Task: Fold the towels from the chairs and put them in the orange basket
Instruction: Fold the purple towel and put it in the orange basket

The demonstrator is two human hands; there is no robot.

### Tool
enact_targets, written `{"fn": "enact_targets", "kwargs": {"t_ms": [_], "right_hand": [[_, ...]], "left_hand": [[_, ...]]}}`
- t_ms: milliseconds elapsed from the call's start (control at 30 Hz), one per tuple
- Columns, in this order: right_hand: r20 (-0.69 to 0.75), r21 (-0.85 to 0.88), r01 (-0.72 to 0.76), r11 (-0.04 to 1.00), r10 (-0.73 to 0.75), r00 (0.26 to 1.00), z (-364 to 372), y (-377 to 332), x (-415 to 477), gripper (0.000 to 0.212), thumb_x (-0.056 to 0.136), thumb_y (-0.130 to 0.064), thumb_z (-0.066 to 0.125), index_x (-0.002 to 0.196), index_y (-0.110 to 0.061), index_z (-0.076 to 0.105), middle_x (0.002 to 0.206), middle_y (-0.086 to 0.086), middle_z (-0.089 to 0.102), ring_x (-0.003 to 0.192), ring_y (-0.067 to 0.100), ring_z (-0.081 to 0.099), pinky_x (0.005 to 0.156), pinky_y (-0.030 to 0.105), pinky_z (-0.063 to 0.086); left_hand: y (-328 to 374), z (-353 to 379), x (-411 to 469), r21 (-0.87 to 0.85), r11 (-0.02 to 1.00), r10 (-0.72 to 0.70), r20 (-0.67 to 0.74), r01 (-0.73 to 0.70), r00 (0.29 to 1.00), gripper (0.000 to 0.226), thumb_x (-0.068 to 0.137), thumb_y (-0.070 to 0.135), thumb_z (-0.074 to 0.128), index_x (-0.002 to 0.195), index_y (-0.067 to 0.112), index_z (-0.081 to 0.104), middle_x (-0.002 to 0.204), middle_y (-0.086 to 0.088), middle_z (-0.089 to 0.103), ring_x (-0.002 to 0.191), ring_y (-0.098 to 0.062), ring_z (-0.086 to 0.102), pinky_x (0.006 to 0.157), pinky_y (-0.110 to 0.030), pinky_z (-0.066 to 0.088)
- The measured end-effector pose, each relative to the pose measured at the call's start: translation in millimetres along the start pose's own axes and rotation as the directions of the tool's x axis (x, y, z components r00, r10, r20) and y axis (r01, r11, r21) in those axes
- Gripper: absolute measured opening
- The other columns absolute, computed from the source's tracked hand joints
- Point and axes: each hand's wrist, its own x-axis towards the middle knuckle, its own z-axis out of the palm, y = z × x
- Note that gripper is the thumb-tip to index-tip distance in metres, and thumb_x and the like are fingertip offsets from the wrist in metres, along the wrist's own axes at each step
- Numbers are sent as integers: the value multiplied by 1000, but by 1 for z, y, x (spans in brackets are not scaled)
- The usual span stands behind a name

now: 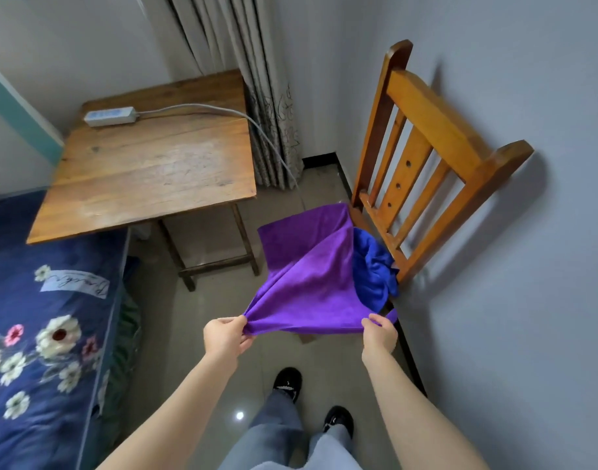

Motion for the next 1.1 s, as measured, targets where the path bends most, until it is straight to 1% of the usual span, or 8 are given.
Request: {"fn": "enact_targets", "kwargs": {"t_ms": [167, 267, 433, 533, 667, 767, 833, 1100], "right_hand": [[466, -496, 500, 710, -269, 843, -62, -10, 3, 28, 88, -21, 60, 113, -8, 54, 101, 4, 59, 95, 20, 56, 72, 24, 35], [627, -719, 657, 226, -196, 754, -94, -22, 7, 33, 89, -21, 53, 121, -17, 48, 108, 7, 63, 102, 26, 58, 76, 29, 41], [747, -658, 607, -445, -488, 452, -118, -40, -3, 34, 42, -14, 90, 64, -11, 64, 67, 9, 65, 66, 29, 63, 50, 34, 49], [818, -564, 642, -519, -457, 350, -124, -45, -2, 32, 38, -10, 89, 58, -10, 65, 92, 16, 70, 93, 35, 67, 67, 41, 56], [879, -475, 731, -491, -223, 422, -135, -63, -11, 8, 75, -14, 66, 81, -14, 61, 99, 5, 67, 104, 22, 61, 107, 38, 35], [855, -510, 705, -493, -202, 478, -144, -72, -12, 3, 89, -19, 49, 88, -20, 47, 92, -2, 60, 90, 16, 53, 106, 27, 25], [839, -537, 713, -451, -197, 508, -149, -75, -14, 7, 90, -18, 47, 85, -21, 42, 89, -4, 56, 86, 15, 48, 91, 22, 34], [727, -626, 672, -397, 16, 687, -163, -105, -31, 32, 88, -13, 52, 64, -28, 38, 73, -6, 48, 70, 10, 48, 55, 14, 33]], "left_hand": [[-25, -6, 17, 326, 924, 170, 115, -199, 979, 32, 85, -7, 38, 104, 2, 62, 83, -12, 57, 66, -23, 51, 60, -28, 47], [-34, -10, 16, 479, 805, 218, 310, -350, 925, 34, 85, -6, 40, 101, 5, 68, 81, -9, 55, 64, -19, 45, 57, -24, 38], [-50, -17, 18, 668, 149, 459, 607, -729, 649, 32, 66, 8, 79, 97, 7, 70, 79, -5, 48, 76, -25, 53, 63, -23, 38], [-55, -22, 15, 669, -100, 611, 626, -737, 485, 33, 39, 4, 91, 61, 9, 68, 59, -2, 52, 53, -25, 56, 36, -22, 40], [-49, -35, 15, 551, -156, 629, 695, -820, 348, 26, 46, 3, 91, 62, 10, 71, 89, -10, 69, 80, -35, 68, 55, -34, 56], [-49, -48, 13, 460, 56, 444, 784, -886, 434, 6, 80, 12, 71, 84, 8, 73, 112, 11, 60, 108, -9, 58, 85, -18, 46], [-49, -54, 6, 530, 221, 294, 764, -819, 574, 12, 88, 22, 63, 80, 16, 70, 76, 23, 61, 69, 6, 54, 66, -15, 41], [-45, -55, 4, 567, 513, 62, 724, -644, 687, 21, 83, 21, 67, 64, 14, 64, 58, 3, 44, 58, -12, 35, 54, -22, 27]]}}
